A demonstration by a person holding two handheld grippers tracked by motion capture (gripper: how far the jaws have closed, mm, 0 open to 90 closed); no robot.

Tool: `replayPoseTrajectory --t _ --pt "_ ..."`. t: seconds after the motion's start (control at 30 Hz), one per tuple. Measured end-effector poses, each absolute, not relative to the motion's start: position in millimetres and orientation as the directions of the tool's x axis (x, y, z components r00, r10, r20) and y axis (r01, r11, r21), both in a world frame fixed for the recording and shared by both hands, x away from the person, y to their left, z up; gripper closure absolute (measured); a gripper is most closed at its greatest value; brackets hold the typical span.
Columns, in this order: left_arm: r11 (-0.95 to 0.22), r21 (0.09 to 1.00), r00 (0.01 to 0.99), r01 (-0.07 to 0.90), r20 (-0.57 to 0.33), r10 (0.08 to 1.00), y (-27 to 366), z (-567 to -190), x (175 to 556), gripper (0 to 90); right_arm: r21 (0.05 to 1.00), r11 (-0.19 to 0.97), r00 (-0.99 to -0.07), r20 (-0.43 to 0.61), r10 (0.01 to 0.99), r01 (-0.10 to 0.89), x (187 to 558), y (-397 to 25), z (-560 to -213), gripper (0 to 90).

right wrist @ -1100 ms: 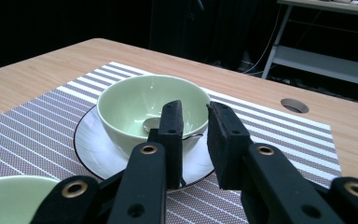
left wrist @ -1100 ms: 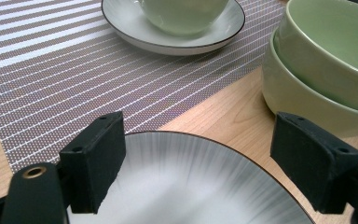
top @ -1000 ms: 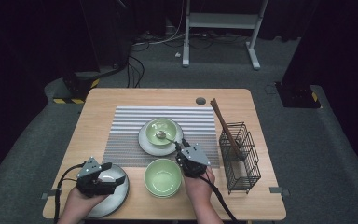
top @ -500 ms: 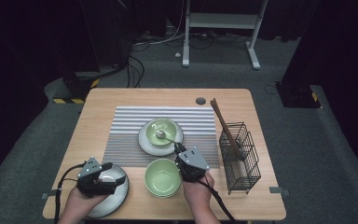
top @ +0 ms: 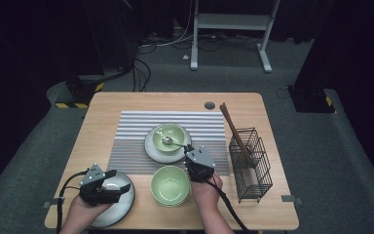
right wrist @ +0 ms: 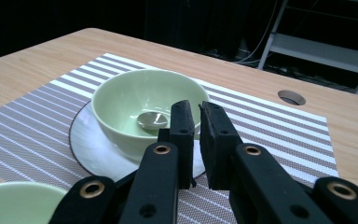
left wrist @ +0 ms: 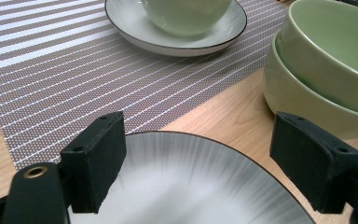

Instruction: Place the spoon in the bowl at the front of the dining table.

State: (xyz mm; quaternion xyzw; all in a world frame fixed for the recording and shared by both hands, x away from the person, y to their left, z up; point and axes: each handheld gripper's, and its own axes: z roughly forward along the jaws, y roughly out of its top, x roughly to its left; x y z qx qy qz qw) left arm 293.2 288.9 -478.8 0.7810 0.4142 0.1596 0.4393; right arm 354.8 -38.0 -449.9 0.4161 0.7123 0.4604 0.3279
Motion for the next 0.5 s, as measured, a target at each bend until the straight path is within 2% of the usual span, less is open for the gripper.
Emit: replayPoseTrajectory --t 0.23,0.5 --pt "-0.27 0.818 0.6 0.508 -0.111 0.792 291.5 -479.2 293.1 18.9 0.925 0.235 -0.428 -0.09 0.899 0.3 367.3 -37.9 -453.6 76.3" --pt "-0.268 0.818 0.602 0.509 -0.115 0.79 292.0 -478.6 293.1 18.9 0.922 0.23 -0.404 -0.091 0.91 0.311 381.5 -40.0 -457.7 76.3"
